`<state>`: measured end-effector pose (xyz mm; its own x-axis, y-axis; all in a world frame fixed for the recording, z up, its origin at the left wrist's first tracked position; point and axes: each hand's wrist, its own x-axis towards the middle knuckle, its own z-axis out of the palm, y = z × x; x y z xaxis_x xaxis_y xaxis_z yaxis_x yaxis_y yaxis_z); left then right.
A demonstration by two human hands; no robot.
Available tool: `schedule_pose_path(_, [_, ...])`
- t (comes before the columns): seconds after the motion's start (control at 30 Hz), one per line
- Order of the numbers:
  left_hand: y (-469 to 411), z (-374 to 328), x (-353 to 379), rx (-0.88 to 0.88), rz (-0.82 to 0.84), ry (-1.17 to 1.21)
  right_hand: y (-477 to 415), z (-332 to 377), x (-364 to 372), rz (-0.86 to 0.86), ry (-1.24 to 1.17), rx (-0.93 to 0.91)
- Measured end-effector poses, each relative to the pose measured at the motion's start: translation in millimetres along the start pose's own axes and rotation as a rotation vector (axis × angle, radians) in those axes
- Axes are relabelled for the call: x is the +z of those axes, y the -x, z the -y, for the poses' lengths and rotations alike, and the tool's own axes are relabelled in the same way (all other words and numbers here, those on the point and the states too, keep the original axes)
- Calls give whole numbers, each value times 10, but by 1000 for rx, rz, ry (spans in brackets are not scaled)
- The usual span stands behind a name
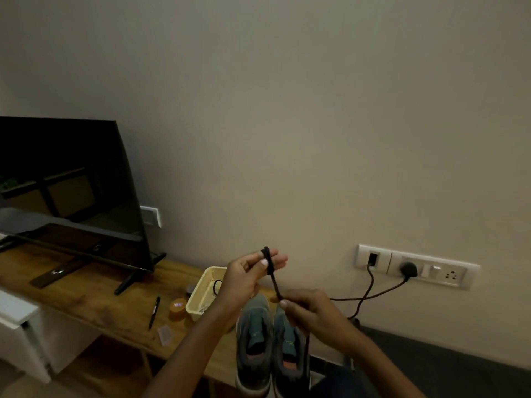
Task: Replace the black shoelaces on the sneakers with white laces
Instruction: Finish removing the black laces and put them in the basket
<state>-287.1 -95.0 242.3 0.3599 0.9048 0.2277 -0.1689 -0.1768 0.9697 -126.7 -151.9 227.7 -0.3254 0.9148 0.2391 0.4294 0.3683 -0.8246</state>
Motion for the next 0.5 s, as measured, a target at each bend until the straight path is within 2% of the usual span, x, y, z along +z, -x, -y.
schedule_pose_path(0.1, [-35,158,-75,-20,-23,-257,19,90,-165,0,103,-55])
schedule_pose_path(0.17, [-6,188,-83,-34,119,-459,-10,155,-289,8,241,-104])
schedule_pose_path(0.23, [44,168,-32,-84,336,-519,-69,206,-401,-3,342,-154])
schedule_pose_path(0.3, [108,62,16,-157,482,-420,-117,245,-497,-18,338,-188])
schedule_pose_path(0.37, [164,-98,45,-187,519,-269,-149,257,-563,-57,243,-192])
schedule_pose_path(0.5, [163,-277,35,-123,331,104,-116,124,-482,-185,-53,-86])
